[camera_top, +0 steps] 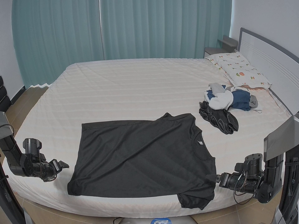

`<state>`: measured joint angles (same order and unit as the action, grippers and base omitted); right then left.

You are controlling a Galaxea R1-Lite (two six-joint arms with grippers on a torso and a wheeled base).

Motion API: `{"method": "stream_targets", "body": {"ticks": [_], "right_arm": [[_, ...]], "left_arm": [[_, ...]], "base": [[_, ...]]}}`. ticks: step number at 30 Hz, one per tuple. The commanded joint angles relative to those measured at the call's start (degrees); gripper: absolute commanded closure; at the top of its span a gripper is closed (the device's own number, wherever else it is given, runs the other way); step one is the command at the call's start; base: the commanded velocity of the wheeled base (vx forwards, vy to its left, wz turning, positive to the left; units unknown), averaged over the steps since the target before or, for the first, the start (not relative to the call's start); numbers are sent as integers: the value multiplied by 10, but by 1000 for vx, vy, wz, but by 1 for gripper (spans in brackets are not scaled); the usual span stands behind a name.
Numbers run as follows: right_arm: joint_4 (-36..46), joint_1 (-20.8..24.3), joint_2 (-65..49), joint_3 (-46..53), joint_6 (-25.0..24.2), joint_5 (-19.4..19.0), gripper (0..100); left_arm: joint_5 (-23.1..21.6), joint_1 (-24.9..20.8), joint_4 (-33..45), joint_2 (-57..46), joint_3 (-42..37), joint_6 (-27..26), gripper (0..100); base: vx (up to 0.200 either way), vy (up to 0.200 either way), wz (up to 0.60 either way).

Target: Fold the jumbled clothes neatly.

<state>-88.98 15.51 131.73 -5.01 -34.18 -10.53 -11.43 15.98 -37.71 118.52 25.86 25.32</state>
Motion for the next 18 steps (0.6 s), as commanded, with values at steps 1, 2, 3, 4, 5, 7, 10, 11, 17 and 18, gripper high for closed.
{"method": "stream_targets", "body": {"ticks": [1,2,3,4,5,7,10,11,17,18], "right_arm": [[-6,1,2,1,0,0,0],[-6,1,2,1,0,0,0],[-6,2,5,1,0,1,0],[-6,2,5,1,0,1,0],[-6,3,5,1,0,1,0],[-6,2,5,1,0,1,0],[-6,2,5,1,0,1,0],[-6,2,5,1,0,1,0],[-6,4,5,-1,0,1,0],[-6,4,5,-1,0,1,0]], "left_arm": [[0,0,-3,13,1,-1,0],[0,0,-3,13,1,-1,0],[0,0,-4,15,2,-1,0],[0,0,-4,15,1,-1,0],[-1,0,-4,15,1,-1,0],[-3,0,-6,15,1,-1,0],[-5,-2,-6,11,6,7,0],[-5,-2,-5,11,7,8,0],[-15,-14,-9,0,29,101,0],[-15,-14,-9,0,29,101,0]], "base": [[0,0,0],[0,0,0],[0,0,0],[0,0,0],[0,0,0],[0,0,0],[0,0,0],[0,0,0],[67,0,0],[200,0,0]]}}
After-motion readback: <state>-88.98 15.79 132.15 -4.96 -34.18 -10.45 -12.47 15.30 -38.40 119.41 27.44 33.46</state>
